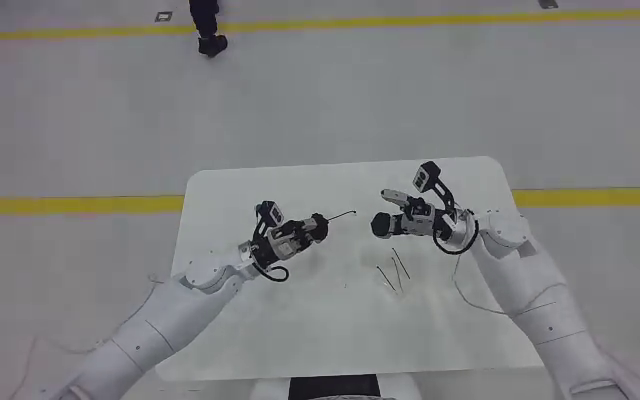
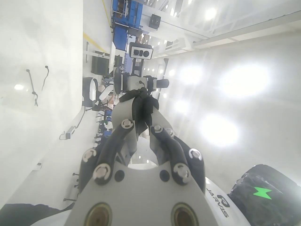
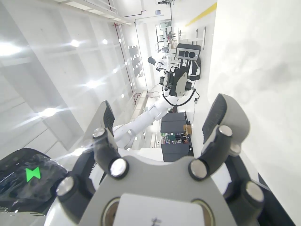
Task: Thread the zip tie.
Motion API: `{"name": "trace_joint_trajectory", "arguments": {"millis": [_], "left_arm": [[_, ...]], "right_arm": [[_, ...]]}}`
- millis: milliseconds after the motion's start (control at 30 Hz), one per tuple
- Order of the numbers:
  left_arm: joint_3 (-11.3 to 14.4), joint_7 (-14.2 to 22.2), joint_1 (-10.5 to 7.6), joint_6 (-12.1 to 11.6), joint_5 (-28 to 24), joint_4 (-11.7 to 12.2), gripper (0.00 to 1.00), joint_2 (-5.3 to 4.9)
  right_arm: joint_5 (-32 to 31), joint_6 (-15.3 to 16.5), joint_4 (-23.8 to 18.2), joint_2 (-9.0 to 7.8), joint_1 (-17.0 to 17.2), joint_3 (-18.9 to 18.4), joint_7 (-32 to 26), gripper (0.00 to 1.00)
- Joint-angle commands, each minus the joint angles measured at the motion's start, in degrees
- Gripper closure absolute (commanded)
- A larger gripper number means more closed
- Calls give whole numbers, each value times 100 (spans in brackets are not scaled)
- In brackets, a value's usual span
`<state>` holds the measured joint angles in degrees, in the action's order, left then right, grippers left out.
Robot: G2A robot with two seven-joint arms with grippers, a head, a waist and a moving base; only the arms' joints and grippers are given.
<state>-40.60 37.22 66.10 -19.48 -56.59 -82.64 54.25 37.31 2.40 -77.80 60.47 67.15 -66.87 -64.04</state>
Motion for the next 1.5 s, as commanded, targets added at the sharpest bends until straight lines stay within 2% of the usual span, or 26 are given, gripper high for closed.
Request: {"name": "trace_joint_trajectory", "arguments": {"millis": [0, 200, 233, 300, 333, 533, 600, 833, 1200, 1467], "left_arm": [[0, 0, 0, 0, 0, 0, 100, 0], [0, 0, 0, 0, 0, 0, 100, 0], [0, 0, 0, 0, 0, 0, 100, 0], [0, 0, 0, 0, 0, 0, 100, 0], [0, 0, 0, 0, 0, 0, 100, 0], [0, 0, 0, 0, 0, 0, 100, 0], [0, 0, 0, 0, 0, 0, 100, 0], [0, 0, 0, 0, 0, 0, 100, 0], [0, 0, 0, 0, 0, 0, 100, 0], [0, 0, 0, 0, 0, 0, 100, 0]], "right_arm": [[210, 57, 195, 41, -134, 91, -190, 0], [470, 217, 822, 208, -610, 525, -520, 0], [477, 265, 919, 236, -673, 590, -524, 5], [541, 363, 1110, 298, -779, 728, -587, 45], [565, 410, 1190, 322, -818, 778, -611, 53], [743, 524, 1656, 463, -1019, 1037, -788, 62], [780, 562, 1771, 499, -1074, 1088, -820, 68], [789, 654, 2079, 618, -1257, 1250, -874, 67], [831, 750, 2366, 734, -1389, 1329, -1027, 79], [819, 798, 2473, 787, -1432, 1326, -1091, 80]]}}
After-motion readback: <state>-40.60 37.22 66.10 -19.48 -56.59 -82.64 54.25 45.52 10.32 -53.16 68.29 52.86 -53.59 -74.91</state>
